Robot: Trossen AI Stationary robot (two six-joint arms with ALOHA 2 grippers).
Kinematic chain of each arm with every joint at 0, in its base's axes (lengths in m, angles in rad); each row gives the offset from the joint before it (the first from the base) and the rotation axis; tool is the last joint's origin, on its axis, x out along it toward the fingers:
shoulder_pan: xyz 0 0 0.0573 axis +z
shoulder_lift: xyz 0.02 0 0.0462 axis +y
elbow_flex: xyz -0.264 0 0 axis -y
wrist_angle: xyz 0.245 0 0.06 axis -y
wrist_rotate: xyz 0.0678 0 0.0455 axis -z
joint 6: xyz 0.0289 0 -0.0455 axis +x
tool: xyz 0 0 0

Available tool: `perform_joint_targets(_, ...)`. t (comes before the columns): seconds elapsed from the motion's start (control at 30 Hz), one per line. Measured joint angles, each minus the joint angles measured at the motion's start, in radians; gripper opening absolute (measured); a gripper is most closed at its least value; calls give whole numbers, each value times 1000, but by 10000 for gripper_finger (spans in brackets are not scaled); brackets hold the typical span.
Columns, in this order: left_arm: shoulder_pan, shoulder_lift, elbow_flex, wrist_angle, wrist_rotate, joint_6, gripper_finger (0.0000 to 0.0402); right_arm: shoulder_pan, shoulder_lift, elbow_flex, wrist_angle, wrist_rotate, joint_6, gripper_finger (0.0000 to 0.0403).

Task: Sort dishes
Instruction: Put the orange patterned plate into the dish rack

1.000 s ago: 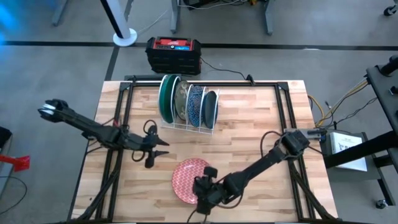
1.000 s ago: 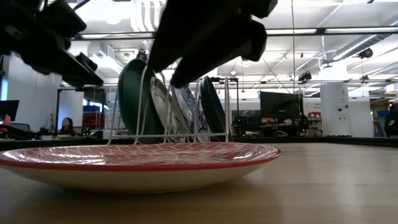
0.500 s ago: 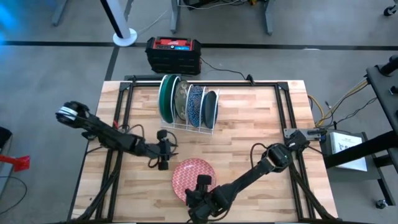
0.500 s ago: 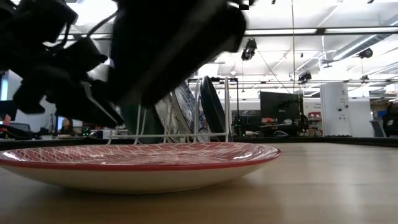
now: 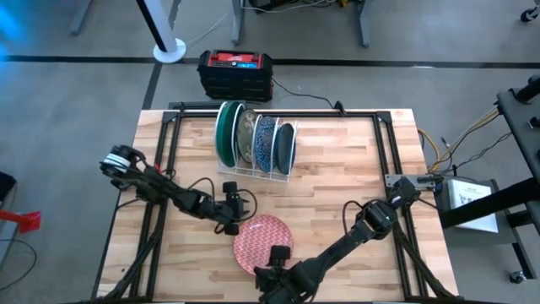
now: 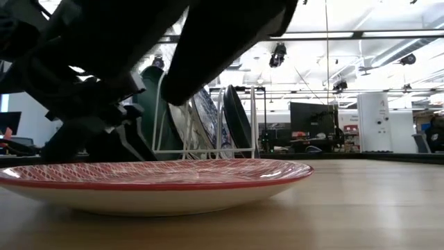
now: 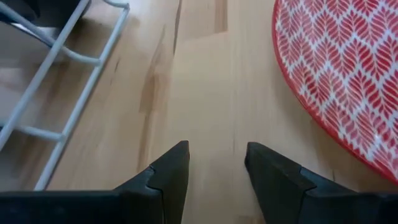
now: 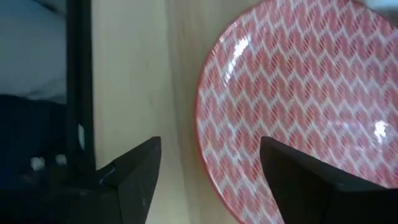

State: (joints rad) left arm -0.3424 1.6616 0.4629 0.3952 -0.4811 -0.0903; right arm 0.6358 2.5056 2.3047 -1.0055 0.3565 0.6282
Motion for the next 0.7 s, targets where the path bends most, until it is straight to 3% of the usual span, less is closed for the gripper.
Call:
perform_joint_targets(0.37, 2, 9, 7, 20, 19, 12, 154, -14, 49, -15, -18, -40, -10, 276)
perform_joint_targets(0.7, 5, 22, 10, 31, 75, 30, 154, -20, 50, -54, -39, 56, -64, 255)
